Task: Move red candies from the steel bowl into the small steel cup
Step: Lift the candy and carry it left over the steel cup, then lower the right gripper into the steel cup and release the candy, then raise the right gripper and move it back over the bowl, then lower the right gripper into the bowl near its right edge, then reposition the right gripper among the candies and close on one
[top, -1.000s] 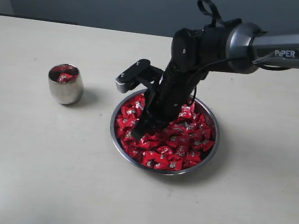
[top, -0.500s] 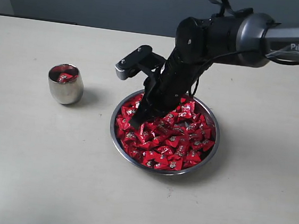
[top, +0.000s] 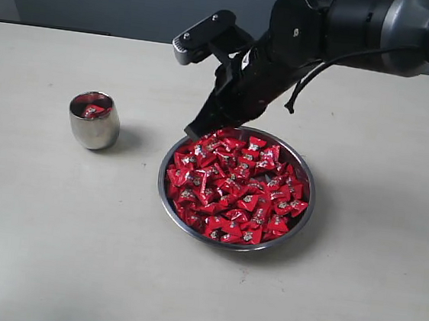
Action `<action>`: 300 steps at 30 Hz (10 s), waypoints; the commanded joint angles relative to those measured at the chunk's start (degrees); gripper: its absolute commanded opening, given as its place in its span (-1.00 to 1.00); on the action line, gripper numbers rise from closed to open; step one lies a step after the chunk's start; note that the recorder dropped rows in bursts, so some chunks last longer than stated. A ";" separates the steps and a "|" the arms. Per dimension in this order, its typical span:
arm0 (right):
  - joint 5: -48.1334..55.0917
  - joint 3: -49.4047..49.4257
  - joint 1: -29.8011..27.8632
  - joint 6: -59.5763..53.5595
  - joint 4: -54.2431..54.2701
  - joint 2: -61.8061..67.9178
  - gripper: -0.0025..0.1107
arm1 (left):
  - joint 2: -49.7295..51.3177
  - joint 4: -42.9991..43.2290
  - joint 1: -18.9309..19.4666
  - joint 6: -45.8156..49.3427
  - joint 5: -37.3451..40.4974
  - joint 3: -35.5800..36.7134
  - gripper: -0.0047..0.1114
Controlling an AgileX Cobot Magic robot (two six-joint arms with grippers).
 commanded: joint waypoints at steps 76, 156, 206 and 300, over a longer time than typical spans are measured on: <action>-23.03 -22.86 10.59 -42.86 25.85 22.89 -0.97 | -0.26 -0.59 0.03 -0.28 0.13 0.22 -0.91; -37.18 -25.03 9.77 -39.90 45.09 24.09 -0.97 | -0.26 -0.36 0.03 -0.33 0.00 0.22 -0.91; -16.27 37.85 -6.54 -33.32 38.50 -24.39 -0.97 | -0.26 -0.36 0.03 -0.33 -0.11 0.22 -0.91; 10.53 -4.13 -11.51 8.11 0.49 10.92 -0.33 | -0.26 -0.36 0.03 -0.22 -0.11 0.22 -0.91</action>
